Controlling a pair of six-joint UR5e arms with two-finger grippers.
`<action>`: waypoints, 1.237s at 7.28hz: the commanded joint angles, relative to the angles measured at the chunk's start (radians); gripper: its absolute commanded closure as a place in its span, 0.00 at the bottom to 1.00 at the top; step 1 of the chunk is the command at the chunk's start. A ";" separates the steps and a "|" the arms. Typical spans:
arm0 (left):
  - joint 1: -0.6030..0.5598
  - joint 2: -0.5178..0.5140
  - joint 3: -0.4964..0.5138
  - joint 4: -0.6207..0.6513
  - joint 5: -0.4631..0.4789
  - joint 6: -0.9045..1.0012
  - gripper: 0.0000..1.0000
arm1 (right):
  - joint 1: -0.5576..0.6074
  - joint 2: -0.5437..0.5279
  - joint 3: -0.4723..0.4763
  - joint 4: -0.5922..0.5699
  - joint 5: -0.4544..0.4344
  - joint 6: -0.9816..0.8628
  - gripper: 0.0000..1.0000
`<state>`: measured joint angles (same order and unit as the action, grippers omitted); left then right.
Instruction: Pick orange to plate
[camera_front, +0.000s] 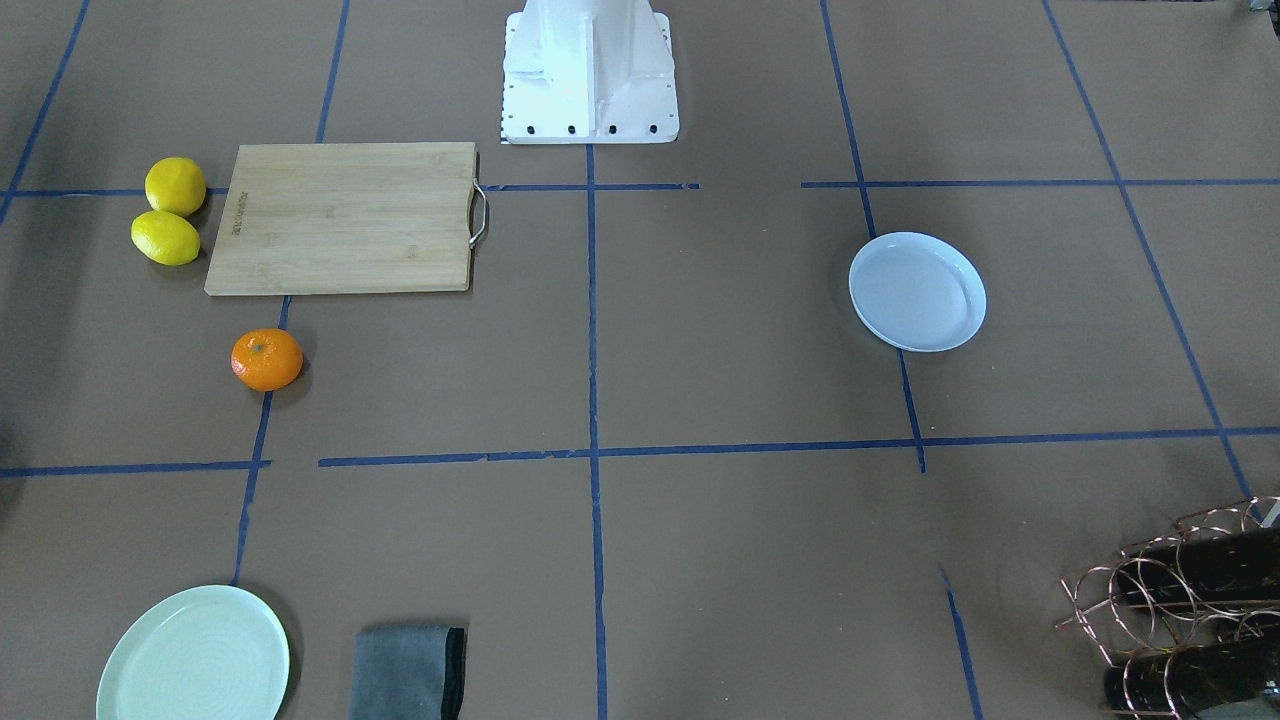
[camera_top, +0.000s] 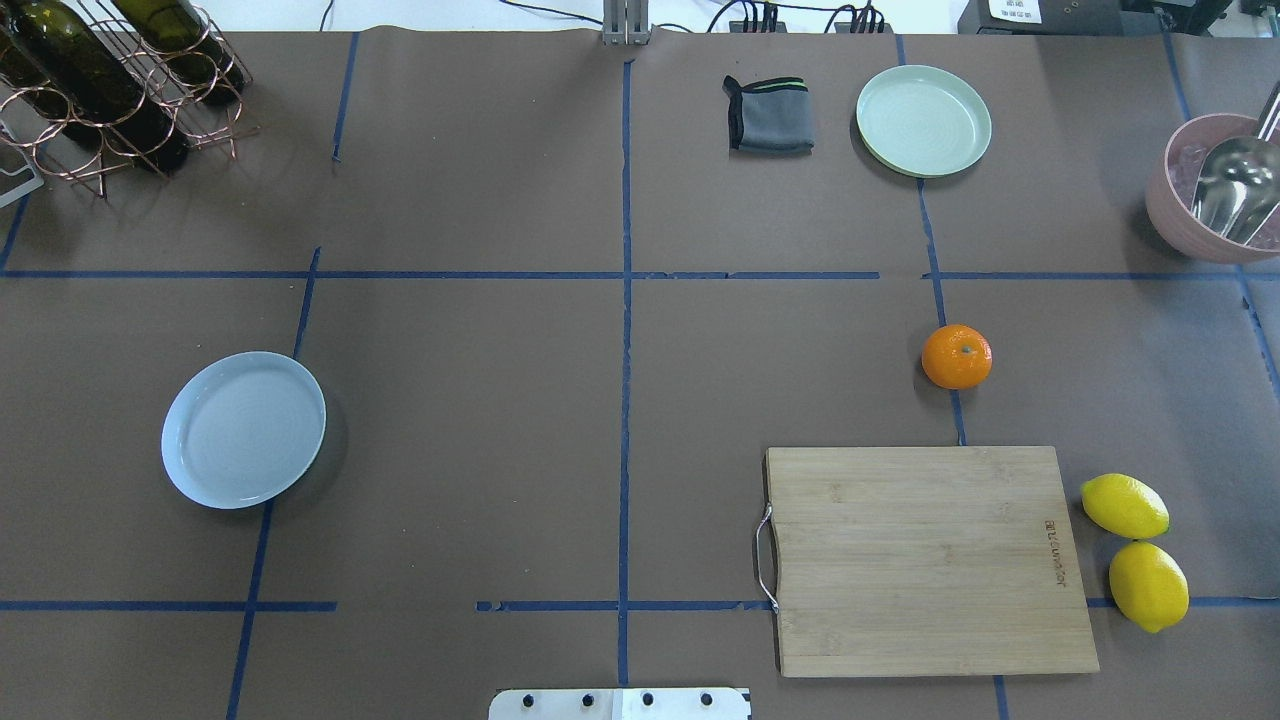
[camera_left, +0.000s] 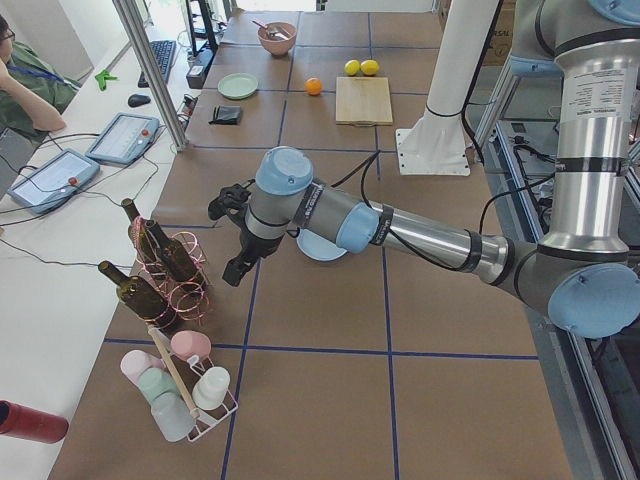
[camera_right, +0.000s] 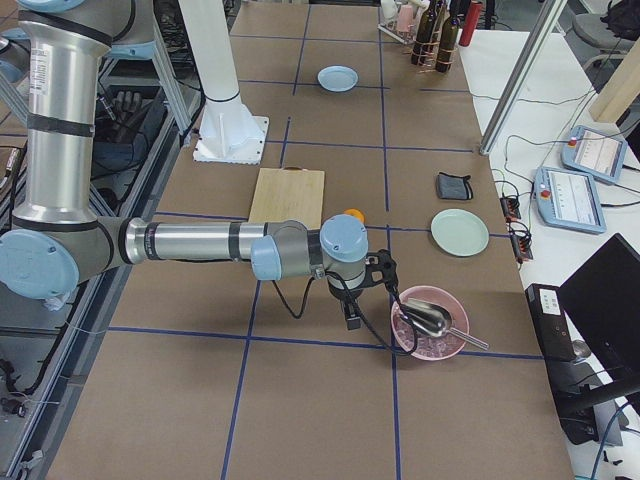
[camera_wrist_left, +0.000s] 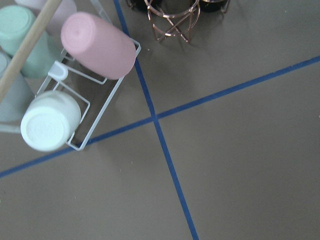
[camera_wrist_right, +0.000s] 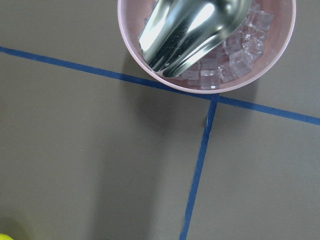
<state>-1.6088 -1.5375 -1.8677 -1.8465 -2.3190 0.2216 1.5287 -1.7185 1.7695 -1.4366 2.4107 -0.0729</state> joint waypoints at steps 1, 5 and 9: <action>0.024 0.069 0.008 -0.263 -0.042 -0.022 0.00 | -0.001 -0.007 -0.001 0.059 0.005 0.007 0.00; 0.387 0.128 0.058 -0.510 0.100 -0.652 0.00 | 0.001 -0.007 -0.004 0.085 0.001 0.018 0.00; 0.773 0.189 0.062 -0.718 0.404 -1.207 0.38 | 0.001 -0.015 -0.005 0.084 0.002 0.019 0.00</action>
<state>-0.9512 -1.3581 -1.8068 -2.5338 -2.0245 -0.8483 1.5289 -1.7300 1.7644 -1.3524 2.4113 -0.0549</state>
